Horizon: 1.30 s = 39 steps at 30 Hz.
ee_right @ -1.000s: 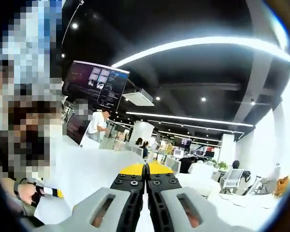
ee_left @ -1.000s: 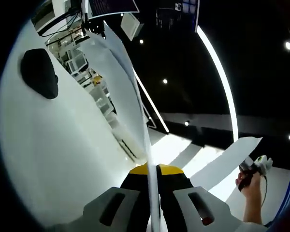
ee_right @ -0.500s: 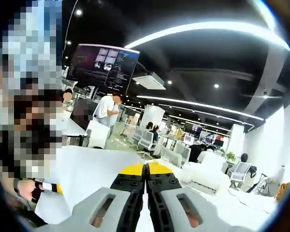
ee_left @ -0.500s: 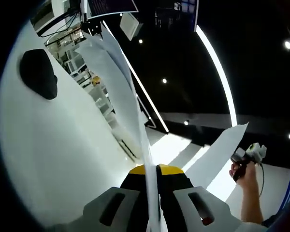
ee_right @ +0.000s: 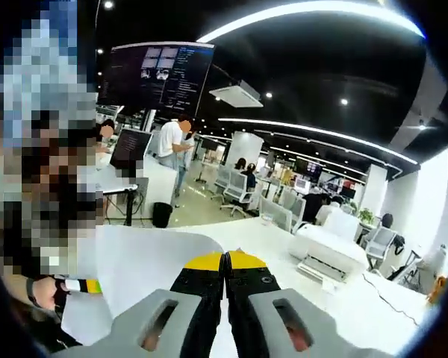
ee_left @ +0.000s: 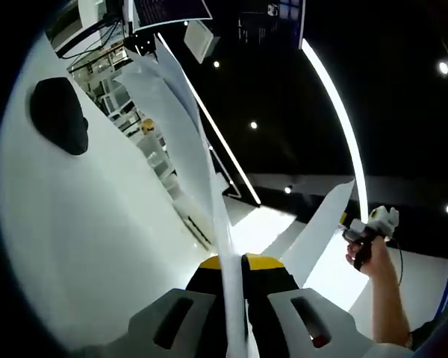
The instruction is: Organize the stack of printing papers by aligning and flattening the scattered papers on the table
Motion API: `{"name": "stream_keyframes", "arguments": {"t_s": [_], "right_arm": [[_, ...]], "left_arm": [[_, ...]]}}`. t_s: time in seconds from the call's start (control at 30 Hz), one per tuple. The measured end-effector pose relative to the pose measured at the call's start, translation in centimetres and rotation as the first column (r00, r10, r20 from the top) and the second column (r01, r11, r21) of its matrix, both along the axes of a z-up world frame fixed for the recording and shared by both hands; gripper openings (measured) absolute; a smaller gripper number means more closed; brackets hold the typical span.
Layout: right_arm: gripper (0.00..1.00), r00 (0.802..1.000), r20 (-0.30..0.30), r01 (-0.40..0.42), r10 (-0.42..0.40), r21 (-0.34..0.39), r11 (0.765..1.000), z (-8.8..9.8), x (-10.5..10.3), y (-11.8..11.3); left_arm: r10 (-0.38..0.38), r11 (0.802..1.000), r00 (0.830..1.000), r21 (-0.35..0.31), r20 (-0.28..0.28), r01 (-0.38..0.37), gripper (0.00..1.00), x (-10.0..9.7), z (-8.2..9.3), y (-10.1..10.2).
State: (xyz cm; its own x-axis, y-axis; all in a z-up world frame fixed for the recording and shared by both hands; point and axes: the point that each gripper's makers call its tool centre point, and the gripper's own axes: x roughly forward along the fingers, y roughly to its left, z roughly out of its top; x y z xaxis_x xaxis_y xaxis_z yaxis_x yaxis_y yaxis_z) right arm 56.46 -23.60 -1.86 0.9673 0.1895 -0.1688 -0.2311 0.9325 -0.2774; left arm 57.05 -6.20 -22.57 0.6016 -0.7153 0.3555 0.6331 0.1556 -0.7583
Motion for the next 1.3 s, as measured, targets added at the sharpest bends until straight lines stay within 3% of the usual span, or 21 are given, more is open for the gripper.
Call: {"name": "stream_keyframes", "arguments": {"t_s": [0.07,0.33,0.63,0.8,1.0,1.3], "right_arm": [[0.0,0.999,-0.038,-0.014,0.014,0.002,1.0,-0.1,0.4,0.3],[0.0,0.993,-0.086,-0.071,0.075,0.053,0.996,0.4,-0.1,1.5],[0.0,0.986,-0.136,-0.091,0.092,0.009,0.996,0.7,-1.9,2.3],[0.0,0.959,-0.258,-0.119,0.113,-0.008,0.993,-0.6,-1.3,2.9],[0.0,0.946,-0.3,-0.126,0.12,-0.001,0.992,-1.2,0.1,2.7],[0.0,0.909,-0.387,-0.123,0.154,0.104,0.987,-3.1,2.6,2.9]], "left_arm": [[0.0,1.0,1.0,0.001,0.0,0.0,0.07,0.0,0.0,0.0],[-0.002,1.0,1.0,0.001,0.001,0.002,0.07,0.1,0.0,0.0],[0.002,1.0,1.0,0.011,0.011,-0.002,0.07,0.0,0.0,-0.1],[0.005,1.0,0.999,0.03,0.033,-0.006,0.07,-0.2,0.0,-0.2],[0.003,0.999,0.999,0.044,0.048,-0.005,0.07,-0.4,0.1,-0.3],[0.007,0.998,0.998,0.061,0.062,-0.011,0.08,-0.2,-0.1,-0.3]]}}
